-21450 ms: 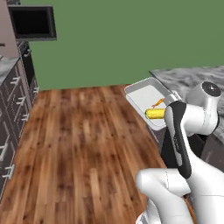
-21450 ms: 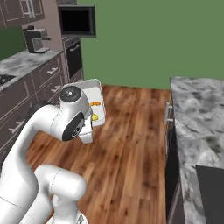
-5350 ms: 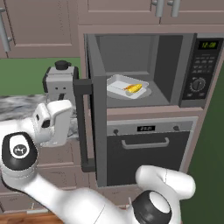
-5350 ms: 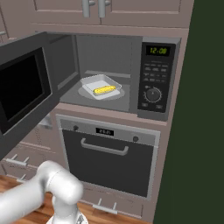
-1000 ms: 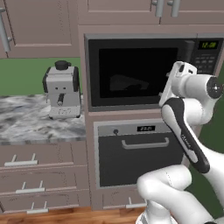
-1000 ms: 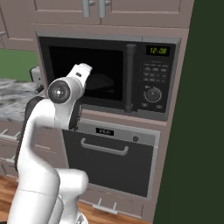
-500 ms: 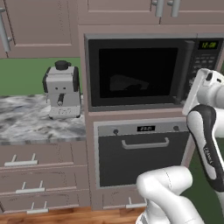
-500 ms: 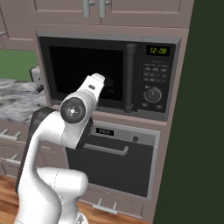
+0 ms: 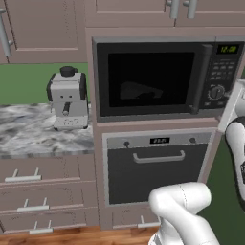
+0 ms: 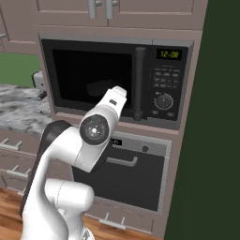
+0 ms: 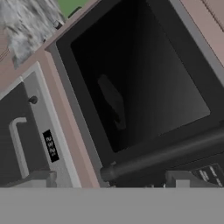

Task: Place the tupperware containing the shrimp and corn meal in the microwave. Close the microwave door and press the start button to reheat the meal.

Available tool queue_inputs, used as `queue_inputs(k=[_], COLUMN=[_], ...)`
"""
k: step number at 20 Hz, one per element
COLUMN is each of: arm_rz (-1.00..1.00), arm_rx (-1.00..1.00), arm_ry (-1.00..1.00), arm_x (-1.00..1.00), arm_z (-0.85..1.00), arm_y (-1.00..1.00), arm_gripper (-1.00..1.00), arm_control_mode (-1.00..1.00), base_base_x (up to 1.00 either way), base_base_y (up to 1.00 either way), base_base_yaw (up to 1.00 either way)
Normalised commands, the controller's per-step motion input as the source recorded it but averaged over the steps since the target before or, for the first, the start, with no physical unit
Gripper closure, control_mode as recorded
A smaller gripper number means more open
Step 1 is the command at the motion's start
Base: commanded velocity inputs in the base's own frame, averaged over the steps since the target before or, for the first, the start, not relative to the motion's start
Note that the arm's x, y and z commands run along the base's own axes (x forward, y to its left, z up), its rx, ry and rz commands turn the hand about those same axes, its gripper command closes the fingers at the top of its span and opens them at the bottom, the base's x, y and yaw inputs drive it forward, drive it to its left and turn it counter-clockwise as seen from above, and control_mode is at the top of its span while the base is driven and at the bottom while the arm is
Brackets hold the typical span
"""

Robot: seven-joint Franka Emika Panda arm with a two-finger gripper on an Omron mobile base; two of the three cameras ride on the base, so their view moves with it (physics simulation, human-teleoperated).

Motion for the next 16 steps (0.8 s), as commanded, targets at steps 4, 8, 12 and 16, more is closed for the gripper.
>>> queue_inputs(k=[4,8,12,16], arm_rz=[0.0,0.0,0.0,0.0], arm_rx=[-0.02,-0.01,0.0,0.0], arm_ry=[0.06,0.02,0.0,0.0], arm_x=[-0.06,0.0,0.25,0.55], arm_z=[0.0,-0.07,-0.17,-0.29], arm_y=[-0.51,-0.38,-0.17,-0.24], arm_gripper=[-1.0,1.0,1.0,1.0], arm_control_mode=[-1.0,-1.0,-1.0,-1.0], base_base_x=[0.0,0.0,0.0,0.0], base_base_y=[0.0,0.0,0.0,0.0], base_base_yaw=[0.0,0.0,0.0,0.0])
